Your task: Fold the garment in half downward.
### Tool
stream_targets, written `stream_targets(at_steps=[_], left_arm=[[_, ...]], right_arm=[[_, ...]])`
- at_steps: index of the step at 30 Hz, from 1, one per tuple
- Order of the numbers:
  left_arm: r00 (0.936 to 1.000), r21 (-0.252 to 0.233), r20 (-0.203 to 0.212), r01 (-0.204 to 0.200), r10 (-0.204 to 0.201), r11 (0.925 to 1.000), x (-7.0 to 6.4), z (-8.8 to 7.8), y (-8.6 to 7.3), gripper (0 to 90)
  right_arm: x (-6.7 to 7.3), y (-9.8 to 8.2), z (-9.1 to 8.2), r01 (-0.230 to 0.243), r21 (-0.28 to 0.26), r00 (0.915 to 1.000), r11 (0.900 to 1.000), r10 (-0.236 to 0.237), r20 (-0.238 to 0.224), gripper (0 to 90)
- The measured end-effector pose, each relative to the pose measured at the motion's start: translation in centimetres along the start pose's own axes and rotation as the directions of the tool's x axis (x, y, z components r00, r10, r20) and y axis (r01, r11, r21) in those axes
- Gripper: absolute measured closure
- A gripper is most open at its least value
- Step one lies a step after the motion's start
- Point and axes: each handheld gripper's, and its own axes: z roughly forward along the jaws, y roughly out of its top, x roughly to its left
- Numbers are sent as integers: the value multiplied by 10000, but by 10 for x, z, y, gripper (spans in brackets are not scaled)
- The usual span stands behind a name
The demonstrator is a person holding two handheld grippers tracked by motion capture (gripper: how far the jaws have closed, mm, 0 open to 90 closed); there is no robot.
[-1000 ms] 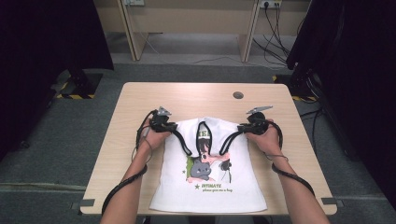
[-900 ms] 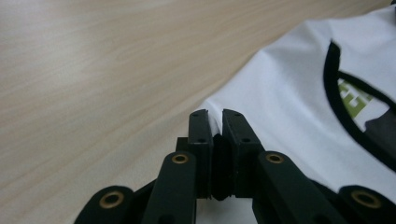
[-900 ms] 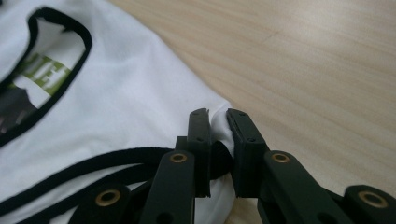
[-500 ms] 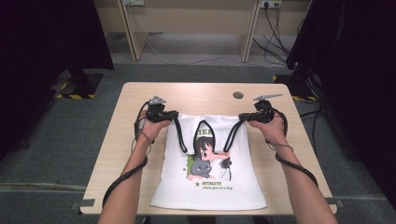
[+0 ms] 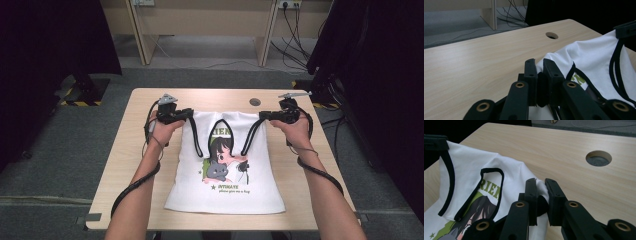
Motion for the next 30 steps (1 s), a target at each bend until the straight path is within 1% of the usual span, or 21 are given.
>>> stream_targets(at_steps=[4,7,10,12,14,17,20,23,26,29,30], left_arm=[[9999,-91,19,-102,102,9999,-1,-1,4,810],[9998,93,12,-221,220,9997,-1,1,1,810],[9995,391,76,-304,302,9988,-1,2,-10,810],[9991,676,137,-417,408,9968,-2,2,-19,810],[9988,923,185,-475,460,9946,-2,2,-29,810],[9987,1142,120,-513,502,9921,-1,0,-39,810],[9975,1367,111,-712,703,9881,-4,-1,-46,809],[9931,1699,177,-1170,1157,9785,-10,-3,-51,809],[9883,1922,143,-1516,1516,9696,-15,-6,-56,808],[9845,2012,137,-1742,1751,9639,-19,-10,-61,807],[9834,2000,120,-1798,1811,9632,-20,-12,-62,807]], right_arm=[[2,6,-5,98,-89,9999,9999,-98,26,811],[4,7,-5,253,-56,9997,9997,-253,38,811],[6,1,-2,428,154,9991,9990,-429,41,811],[6,-6,0,564,264,9984,9981,-564,12,811],[6,-13,2,584,412,9983,9974,-584,-12,811],[4,-25,6,632,684,9980,9957,-633,-13,811],[2,-36,8,627,867,9980,9943,-623,-73,811],[2,-46,9,617,933,9980,9937,-604,-166,811],[3,-56,8,693,957,9973,9930,-664,-326,810],[4,-65,4,783,968,9963,9922,-744,-442,810],[4,-67,3,800,909,9958,9926,-754,-526,810]])
